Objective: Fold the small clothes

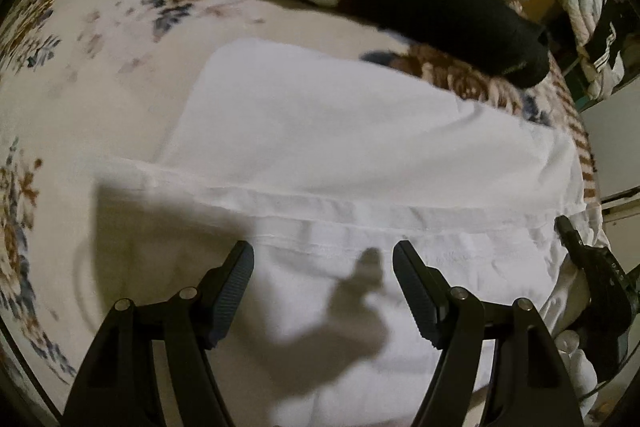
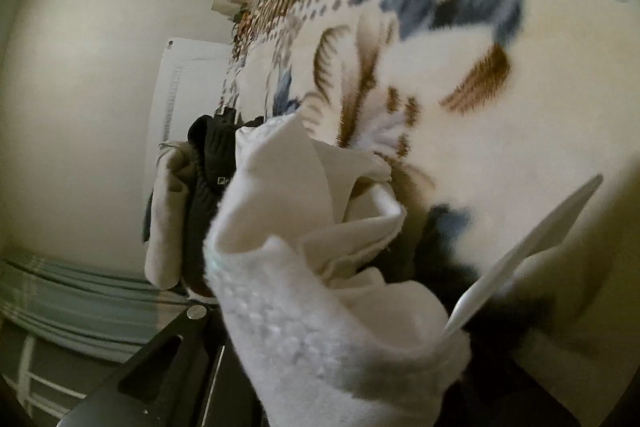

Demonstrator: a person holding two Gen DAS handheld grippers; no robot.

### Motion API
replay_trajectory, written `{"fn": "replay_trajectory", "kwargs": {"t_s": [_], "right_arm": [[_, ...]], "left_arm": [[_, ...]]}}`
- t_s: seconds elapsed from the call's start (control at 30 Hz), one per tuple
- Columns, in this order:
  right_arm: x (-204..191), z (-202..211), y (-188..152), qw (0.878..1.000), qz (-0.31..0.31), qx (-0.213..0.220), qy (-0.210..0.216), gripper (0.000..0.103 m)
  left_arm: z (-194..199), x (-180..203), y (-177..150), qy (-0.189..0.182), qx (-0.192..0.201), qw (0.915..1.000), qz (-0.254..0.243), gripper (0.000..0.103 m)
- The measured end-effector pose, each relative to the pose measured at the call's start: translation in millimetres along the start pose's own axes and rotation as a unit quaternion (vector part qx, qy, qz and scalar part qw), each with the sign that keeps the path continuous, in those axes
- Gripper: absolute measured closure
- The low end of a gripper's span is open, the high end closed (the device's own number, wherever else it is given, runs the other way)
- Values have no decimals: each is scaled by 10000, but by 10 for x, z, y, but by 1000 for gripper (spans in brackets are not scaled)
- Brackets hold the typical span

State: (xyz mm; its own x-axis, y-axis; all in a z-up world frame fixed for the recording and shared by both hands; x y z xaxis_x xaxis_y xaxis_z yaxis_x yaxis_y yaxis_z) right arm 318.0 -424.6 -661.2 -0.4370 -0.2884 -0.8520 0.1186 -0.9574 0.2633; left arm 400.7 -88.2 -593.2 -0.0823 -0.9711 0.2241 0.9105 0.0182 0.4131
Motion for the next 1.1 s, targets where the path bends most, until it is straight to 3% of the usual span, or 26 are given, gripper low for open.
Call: {"fn": "replay_trajectory", "kwargs": {"t_s": [0.17, 0.3, 0.37, 0.4, 0.47, 0.5, 0.53, 0.6, 0.67, 0.7, 0.73, 0.8, 0.9, 0.93, 1.03, 1.1], "right_arm": [[-653, 260, -93, 9907, 1327, 255, -155, 96], [-1377, 295, -504, 9561, 2915, 247, -182, 96], [-1675, 310, -915, 9282, 3715, 133, -153, 96], [-1858, 260, -1243, 9062, 4227, -4, -87, 96], [-2030, 198, -1801, 8749, 4834, -288, 26, 96], [-2068, 166, -2064, 8583, 5115, -401, 39, 96], [-2037, 125, -2499, 8291, 5549, -682, 1, 96], [-1932, -33, -3100, 7979, 5908, -1195, -111, 96], [-1780, -149, -3531, 7708, 6049, -1974, -310, 87], [-1721, -177, -3702, 7571, 6070, -2385, -380, 60], [-1703, -153, -3745, 7599, 5969, -2556, -300, 35], [-1799, -1, -3714, 7870, 5404, -2976, 68, 18], [-1978, 270, -3311, 8318, 4380, -3397, 281, 13], [-2008, 327, -3128, 8395, 4235, -3396, 231, 8], [-2026, 392, -2531, 8476, 4263, -3150, -246, 7], [-2021, 349, -2206, 8437, 4432, -2983, -523, 7]], "left_arm": [[389, -465, 134, -57, 307, 9984, 463, 33], [746, -989, 113, 106, 599, 9939, 918, 33], [880, -1236, 45, 233, 700, 9909, 1122, 33], [956, -1396, 8, 310, 750, 9890, 1236, 33], [1029, -1611, -89, 452, 787, 9857, 1422, 33], [1054, -1713, -142, 508, 794, 9841, 1508, 33], [1091, -1824, -208, 577, 789, 9824, 1593, 33], [1131, -2040, -358, 671, 710, 9787, 1806, 33], [1187, -2220, -504, 694, 676, 9732, 2087, 33], [1227, -2287, -572, 701, 679, 9707, 2197, 33], [1266, -2320, -634, 699, 696, 9684, 2291, 33], [1333, -2311, -717, 650, 721, 9644, 2460, 33], [1377, -2142, -781, 325, 719, 9571, 2788, 33], [1386, -2050, -788, 192, 724, 9549, 2874, 33], [1304, -1645, -728, -270, 727, 9478, 3092, 33], [1153, -1296, -681, -573, 637, 9397, 3310, 33]]}}
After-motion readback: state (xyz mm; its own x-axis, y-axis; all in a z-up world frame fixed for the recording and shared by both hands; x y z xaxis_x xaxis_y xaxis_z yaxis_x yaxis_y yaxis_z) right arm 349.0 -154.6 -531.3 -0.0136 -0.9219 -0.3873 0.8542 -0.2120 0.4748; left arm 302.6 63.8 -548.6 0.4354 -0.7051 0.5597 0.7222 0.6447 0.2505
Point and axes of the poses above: each gripper's, at about its wrist camera, not at the fingertips, and z roughly against the way its jaws point, x to its right, y to its top, the point moved 6 cm from there along -z, roughly the way its jaws point, and after that the axes turned 10 degrees about x, right-handed, at the moved point
